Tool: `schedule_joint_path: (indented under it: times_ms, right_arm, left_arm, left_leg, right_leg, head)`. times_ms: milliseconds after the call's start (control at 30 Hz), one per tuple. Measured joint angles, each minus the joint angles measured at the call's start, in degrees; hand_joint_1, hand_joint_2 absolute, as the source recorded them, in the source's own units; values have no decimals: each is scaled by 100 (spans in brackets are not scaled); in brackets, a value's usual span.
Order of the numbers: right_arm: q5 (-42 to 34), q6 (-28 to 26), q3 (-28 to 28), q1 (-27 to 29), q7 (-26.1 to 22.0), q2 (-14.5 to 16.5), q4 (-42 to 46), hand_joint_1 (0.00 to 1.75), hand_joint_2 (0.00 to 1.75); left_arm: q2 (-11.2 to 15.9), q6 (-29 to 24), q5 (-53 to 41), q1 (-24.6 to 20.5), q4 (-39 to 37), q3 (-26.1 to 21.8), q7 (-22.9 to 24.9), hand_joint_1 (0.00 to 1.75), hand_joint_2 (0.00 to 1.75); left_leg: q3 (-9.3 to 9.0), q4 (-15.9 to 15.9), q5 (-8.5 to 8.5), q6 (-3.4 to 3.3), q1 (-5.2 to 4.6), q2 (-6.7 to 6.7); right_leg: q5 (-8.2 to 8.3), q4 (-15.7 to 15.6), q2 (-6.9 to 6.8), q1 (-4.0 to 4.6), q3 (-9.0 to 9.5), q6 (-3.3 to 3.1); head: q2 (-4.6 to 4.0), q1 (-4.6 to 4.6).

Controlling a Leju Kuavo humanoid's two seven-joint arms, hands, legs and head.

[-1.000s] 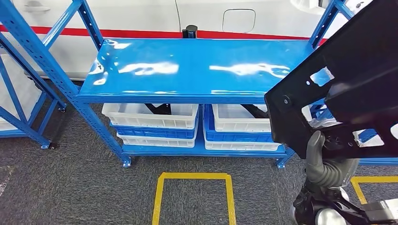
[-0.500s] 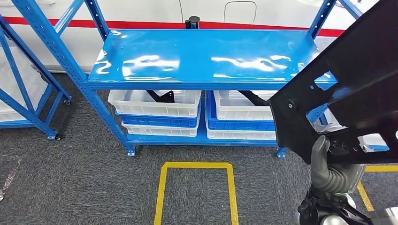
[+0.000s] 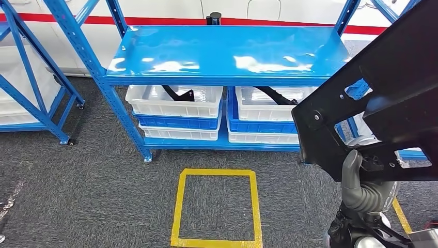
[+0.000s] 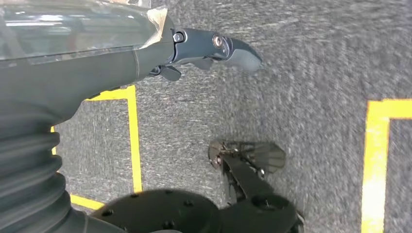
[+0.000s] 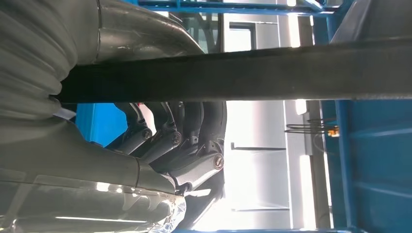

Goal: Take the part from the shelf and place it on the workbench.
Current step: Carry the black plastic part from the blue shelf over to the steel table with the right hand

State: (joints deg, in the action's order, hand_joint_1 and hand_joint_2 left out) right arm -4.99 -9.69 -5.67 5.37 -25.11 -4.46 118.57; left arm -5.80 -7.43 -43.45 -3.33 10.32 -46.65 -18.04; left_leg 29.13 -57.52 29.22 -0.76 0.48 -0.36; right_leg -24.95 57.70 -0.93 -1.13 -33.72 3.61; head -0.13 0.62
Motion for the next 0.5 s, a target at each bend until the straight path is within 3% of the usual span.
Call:
schedule_joint_path:
  times_ms: [67,100,167,200,233,267,333,367,433,500]
  right_arm:
    - [-1,1,-5,-2,-4,-1,-4,175,175]
    - [-1,1,-7,-3,-6,-3,-10,175,175]
    - [-1,1,-11,-3,-7,-5,-26,175,175]
    - [-1,1,-14,-2,-7,-5,-36,175,175]
    - [-1,1,-16,-2,-7,-6,-43,175,175]
    - [-1,1,-17,-3,-7,-6,-48,175,175]
    - [-1,1,-20,-12,-7,-6,-52,175,175]
    - [-1,1,-22,-22,-7,-6,-52,175,175]
    - [-9,1,-25,-34,-12,-6,-54,175,175]
    - [-49,3,-26,-29,-17,-4,-61,175,175]
  left_arm:
    - [5,-2,9,-1,0,-1,-1,0,175]
    - [9,-2,11,-3,0,-1,-1,0,175]
    - [14,-2,15,-5,0,-1,-1,0,175]
    - [14,-2,15,-5,0,-1,-1,0,175]
    - [14,-1,15,-5,0,-1,-1,0,175]
    - [13,-1,15,-4,0,-1,-1,0,175]
    - [9,0,15,-5,1,-1,-1,0,175]
    - [7,-1,15,-6,1,-1,-2,0,175]
    - [11,-16,15,-8,1,-2,-5,0,175]
    - [18,-58,21,5,-1,-7,-8,0,175]
  left_leg:
    - [106,40,-110,-129,10,24]
    - [182,53,-182,-181,16,37]
    - [348,50,-316,-220,0,53]
    - [439,47,-388,-219,-6,59]
    - [531,42,-459,-215,-9,67]
    - [622,37,-530,-204,-9,73]
    - [786,20,-667,-162,-6,76]
    - [844,9,-727,-133,-12,72]
    - [893,16,-855,-72,-31,64]
    - [914,41,-961,-17,-32,55]
  right_leg:
    - [-195,187,14,0,-127,2]
    - [-430,445,25,0,-224,-33]
    - [-903,1151,46,-1,-410,-88]
    - [-1007,1457,52,-1,-441,-67]
    - [-975,1597,55,0,-394,-12]
    - [-850,1546,56,-1,-256,58]
    - [-610,931,57,-5,277,148]
    - [-618,449,61,10,617,130]
    - [-735,-185,80,45,1000,26]
    - [-724,-274,89,45,971,-87]
  head:
    - [0,-16]
    - [0,-29]
    - [0,-51]
    - [0,-51]
    - [0,-51]
    - [0,-51]
    - [0,-53]
    - [0,-55]
    - [0,-45]
    - [0,-25]
